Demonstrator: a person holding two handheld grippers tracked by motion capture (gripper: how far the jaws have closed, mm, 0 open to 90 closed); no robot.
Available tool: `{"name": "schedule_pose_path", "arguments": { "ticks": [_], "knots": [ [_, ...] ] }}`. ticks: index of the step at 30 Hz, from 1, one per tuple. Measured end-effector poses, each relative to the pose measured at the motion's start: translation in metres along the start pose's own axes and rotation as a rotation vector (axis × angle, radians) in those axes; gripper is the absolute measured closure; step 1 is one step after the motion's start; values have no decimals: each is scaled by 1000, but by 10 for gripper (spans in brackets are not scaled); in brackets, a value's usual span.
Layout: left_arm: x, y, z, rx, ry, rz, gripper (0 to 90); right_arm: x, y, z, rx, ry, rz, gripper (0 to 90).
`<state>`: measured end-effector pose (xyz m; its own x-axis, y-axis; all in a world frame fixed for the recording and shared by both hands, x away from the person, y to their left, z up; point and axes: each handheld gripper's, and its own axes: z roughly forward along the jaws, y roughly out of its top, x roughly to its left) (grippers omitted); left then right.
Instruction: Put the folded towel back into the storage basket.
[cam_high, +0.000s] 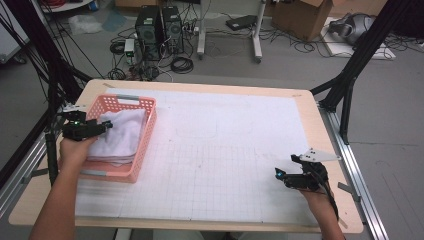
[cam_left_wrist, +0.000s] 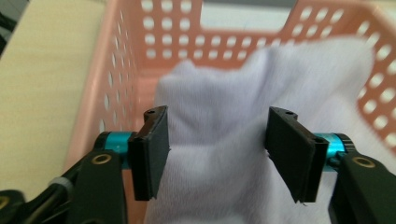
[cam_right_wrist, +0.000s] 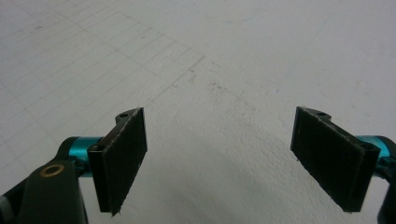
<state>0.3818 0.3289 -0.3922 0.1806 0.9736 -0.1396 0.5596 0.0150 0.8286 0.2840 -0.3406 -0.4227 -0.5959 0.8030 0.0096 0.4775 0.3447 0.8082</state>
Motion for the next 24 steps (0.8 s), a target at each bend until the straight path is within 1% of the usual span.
{"name": "schedule_pose_path", "arguments": {
  "ticks": [1, 2, 3, 4, 5, 6, 7, 8, 9, 10, 11, 12, 13, 14, 15, 17, 18, 19, 20, 21, 22, 23, 24],
  "knots": [
    [0, 1, -1, -17, 0, -5, 436, 0, 0, 0, 2, -1, 4, 173],
    [0, 1, -1, -17, 0, -5, 462, -1, 0, 0, 0, -1, 2, 173],
    [-1, 1, -2, -24, -28, -4, 506, 0, 0, 0, 1, -1, 4, 173],
    [-1, 1, -2, -24, -28, -4, 547, 0, 0, 0, 0, 0, 2, 173],
    [-3, 0, 2, 21, -69, 2, 578, 1, 0, 0, 1, -1, 2, 173],
    [-7, -2, 6, 59, -87, 17, 594, 1, 0, 0, 0, -1, 3, 173],
    [-7, -2, 6, 59, -87, 17, 599, 1, 0, 0, 2, -1, 2, 173],
    [-12, -4, 11, 100, -89, 55, 594, 1, 0, 1, 1, 0, 0, 173],
    [-12, -4, 11, 100, -89, 55, 578, 1, 0, 1, 2, -1, 1, 173],
    [-19, -6, 19, 148, -79, 104, 562, 1, 0, 1, 3, 1, 0, 173],
    [-19, -6, 19, 148, -79, 104, 539, 1, 0, 1, 5, 1, 1, 173],
    [-23, -7, 24, 187, -86, 121, 520, 1, 0, 0, 4, 1, 2, 173],
    [-25, -8, 25, 196, -85, 132, 504, 1, 0, 0, 3, 0, 0, 173],
    [-25, -8, 25, 196, -85, 132, 493, 1, 0, 0, 3, 0, 0, 173],
    [-27, -9, 26, 209, -94, 153, 487, 0, 0, 0, 2, 0, 5, 173],
    [-27, -10, 26, 216, -97, 155, 476, 0, 0, 0, 2, -1, 3, 173],
    [-26, -9, 26, 219, -93, 157, 442, 0, 0, 0, 3, 0, 4, 173],
    [-26, -9, 26, 213, -78, 154, 442, 0, 0, 0, 3, 0, 4, 173],
    [-23, -7, 25, 203, -8, 137, 383, 1, 0, 0, 5, 3, 0, 174],
    [-21, -6, 24, 195, 29, 124, 353, 1, 0, 0, 3, 2, 0, 173],
    [-19, -6, 23, 190, 52, 118, 346, 1, 0, 0, 3, 1, 2, 173],
    [-16, -5, 22, 182, 83, 102, 334, 1, 0, 0, 2, 1, 1, 173],
    [-15, -5, 20, 172, 89, 94, 327, 0, 0, -1, -2, 0, 0, 173]
  ]
}}
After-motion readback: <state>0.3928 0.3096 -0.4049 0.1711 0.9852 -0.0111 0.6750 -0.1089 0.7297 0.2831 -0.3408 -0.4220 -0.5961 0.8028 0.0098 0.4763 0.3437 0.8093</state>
